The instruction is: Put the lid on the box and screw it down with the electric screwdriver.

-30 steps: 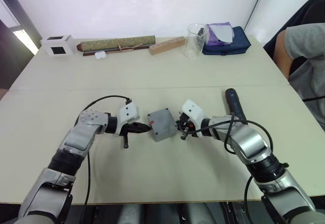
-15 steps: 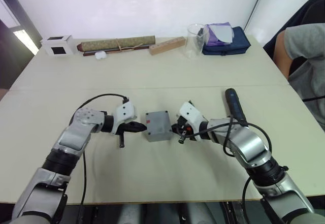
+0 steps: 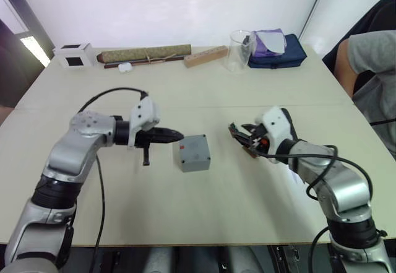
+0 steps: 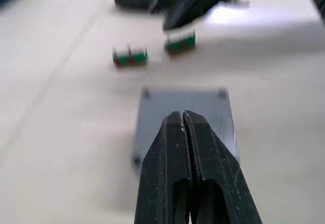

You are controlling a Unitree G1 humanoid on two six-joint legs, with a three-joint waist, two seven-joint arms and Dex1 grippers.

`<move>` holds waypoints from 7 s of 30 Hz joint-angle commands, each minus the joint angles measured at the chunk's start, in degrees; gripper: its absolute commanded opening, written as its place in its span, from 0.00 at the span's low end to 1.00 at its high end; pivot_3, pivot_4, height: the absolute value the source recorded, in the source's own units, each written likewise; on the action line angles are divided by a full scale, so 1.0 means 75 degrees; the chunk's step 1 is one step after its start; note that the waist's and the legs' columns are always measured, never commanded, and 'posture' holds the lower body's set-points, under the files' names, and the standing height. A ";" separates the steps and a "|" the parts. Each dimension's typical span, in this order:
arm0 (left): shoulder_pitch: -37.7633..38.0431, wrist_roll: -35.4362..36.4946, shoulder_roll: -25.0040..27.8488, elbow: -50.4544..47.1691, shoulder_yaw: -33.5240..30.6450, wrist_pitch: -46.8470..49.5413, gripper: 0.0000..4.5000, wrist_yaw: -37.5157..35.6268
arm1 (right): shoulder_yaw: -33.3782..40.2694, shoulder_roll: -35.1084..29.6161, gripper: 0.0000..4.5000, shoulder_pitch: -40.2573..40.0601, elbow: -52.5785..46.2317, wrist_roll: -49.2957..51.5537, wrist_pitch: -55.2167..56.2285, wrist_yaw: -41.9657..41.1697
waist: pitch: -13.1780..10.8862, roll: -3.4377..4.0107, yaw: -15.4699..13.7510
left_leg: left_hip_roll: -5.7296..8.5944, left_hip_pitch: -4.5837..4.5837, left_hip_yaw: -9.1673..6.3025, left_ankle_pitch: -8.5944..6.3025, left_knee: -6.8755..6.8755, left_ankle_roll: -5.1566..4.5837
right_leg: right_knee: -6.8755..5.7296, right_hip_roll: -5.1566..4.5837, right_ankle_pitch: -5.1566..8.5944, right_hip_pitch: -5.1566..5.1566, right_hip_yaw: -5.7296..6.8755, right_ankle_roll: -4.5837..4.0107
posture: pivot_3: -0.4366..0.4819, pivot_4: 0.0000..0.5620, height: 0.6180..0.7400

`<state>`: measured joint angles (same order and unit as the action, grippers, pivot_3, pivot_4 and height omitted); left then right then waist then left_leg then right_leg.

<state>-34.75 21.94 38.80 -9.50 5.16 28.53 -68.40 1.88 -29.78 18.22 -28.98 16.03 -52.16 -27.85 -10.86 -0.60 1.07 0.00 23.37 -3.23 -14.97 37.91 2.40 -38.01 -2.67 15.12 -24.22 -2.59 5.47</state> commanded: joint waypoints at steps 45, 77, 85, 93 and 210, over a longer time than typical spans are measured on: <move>0.0097 0.0037 -0.0211 -0.0228 0.0297 -0.0115 0.00 0.0548 | -0.0152 0.0186 0.00 -0.0002 0.1547 0.0071 0.0797 0.0120 | 0.0000 0.0000 0.0006 | -0.0001 -0.0003 0.0001 0.0000 0.0001 0.0000 | -0.0007 0.0004 0.0000 -0.0001 -0.0002 -0.0001 | 0.48 0.27 0.97; 0.0444 -0.0159 0.0340 0.0335 -0.0103 -0.0254 0.00 0.0771 | -0.1663 0.0568 0.00 0.3022 0.1031 0.1149 -0.1261 -0.0343 | -0.0001 0.0001 0.0149 | 0.0002 0.0002 -0.0006 0.0000 0.0001 0.0000 | -0.0008 -0.0004 0.0001 -0.0005 0.0002 -0.0002 | 0.48 0.27 0.97; 0.0670 -0.0102 0.0341 0.0068 -0.0111 -0.0199 0.00 0.0865 | -0.2178 0.0699 0.00 0.2918 0.1342 0.0901 -0.0904 -0.0438 | -0.0001 0.0001 0.0195 | 0.0001 0.0001 -0.0007 0.0000 0.0001 0.0000 | -0.0009 0.0000 0.0001 -0.0008 0.0002 -0.0002 | 0.48 0.27 0.97; 0.0786 -0.0073 0.0300 -0.0077 -0.0079 -0.0173 0.00 0.0927 | -0.2277 0.0795 0.00 0.2944 0.1590 0.0757 -0.0720 -0.0473 | -0.0001 0.0001 0.0190 | 0.0001 0.0002 -0.0007 0.0000 0.0001 0.0000 | -0.0009 -0.0001 0.0001 -0.0008 0.0002 -0.0002 | 0.48 0.27 0.97; -0.0038 -0.0193 -0.0363 0.0968 0.0530 -0.0565 0.00 0.0378 | 0.0264 0.2912 0.42 0.2339 0.0425 0.0810 0.2583 -0.0349 | -0.0018 0.0018 0.0181 | 0.0014 0.0016 -0.0002 0.0000 0.0009 0.0000 | -0.0010 -0.0011 -0.0005 -0.0019 -0.0006 0.0009 | 0.48 0.27 0.97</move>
<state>-34.55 21.58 36.28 -3.03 8.57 25.48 -65.66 4.31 -8.81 35.42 -22.30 21.03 -37.02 -30.99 -10.99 -0.46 2.43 0.11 23.48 -3.25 -14.97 37.97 2.40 -38.09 -2.75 15.08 -24.36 -2.64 5.54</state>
